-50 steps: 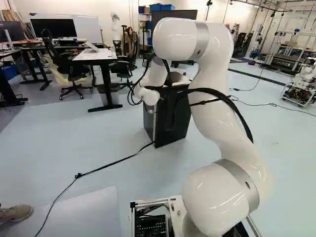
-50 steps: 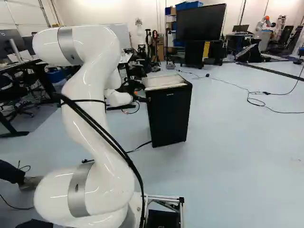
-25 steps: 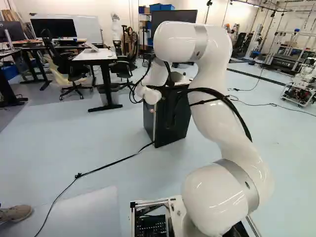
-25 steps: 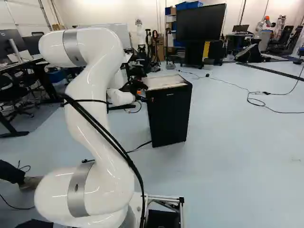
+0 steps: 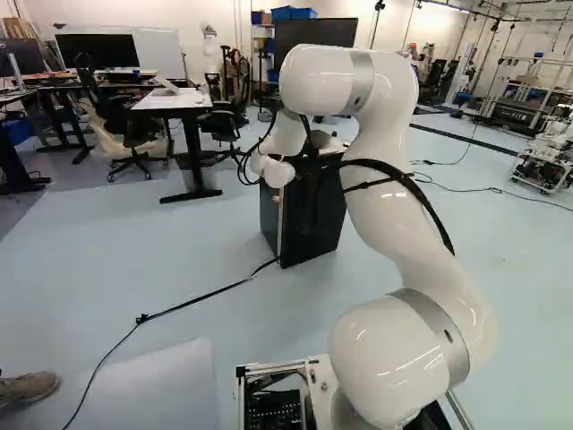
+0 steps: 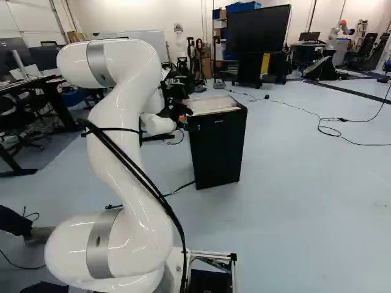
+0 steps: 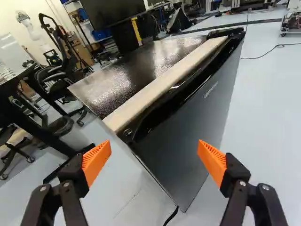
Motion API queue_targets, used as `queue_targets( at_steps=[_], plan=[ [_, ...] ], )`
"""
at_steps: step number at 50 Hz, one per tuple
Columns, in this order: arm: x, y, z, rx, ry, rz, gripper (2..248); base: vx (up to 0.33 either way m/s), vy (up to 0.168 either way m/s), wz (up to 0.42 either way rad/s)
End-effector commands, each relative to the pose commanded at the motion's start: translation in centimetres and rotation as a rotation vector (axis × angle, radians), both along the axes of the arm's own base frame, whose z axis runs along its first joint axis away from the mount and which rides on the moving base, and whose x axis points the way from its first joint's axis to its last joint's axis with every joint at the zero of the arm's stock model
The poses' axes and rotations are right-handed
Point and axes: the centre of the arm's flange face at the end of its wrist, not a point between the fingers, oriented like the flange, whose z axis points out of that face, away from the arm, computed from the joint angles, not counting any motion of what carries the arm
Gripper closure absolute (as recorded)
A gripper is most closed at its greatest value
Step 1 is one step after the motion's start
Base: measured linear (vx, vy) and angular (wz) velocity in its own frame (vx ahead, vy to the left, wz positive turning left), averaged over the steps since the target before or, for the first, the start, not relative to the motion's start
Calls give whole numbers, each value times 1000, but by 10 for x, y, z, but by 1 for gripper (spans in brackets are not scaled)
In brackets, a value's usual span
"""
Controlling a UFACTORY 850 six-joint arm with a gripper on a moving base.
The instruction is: Open the fridge door
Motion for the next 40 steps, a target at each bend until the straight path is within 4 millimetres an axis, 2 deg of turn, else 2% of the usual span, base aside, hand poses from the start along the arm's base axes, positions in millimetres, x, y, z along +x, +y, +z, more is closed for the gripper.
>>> queue_targets(
  at_steps=[16,40],
  plan=[
    [-12,-19,2,2,14,-37,3,0,0,0],
    [-49,-48,7,5,55,-88,3,0,-2,-7]
  ],
)
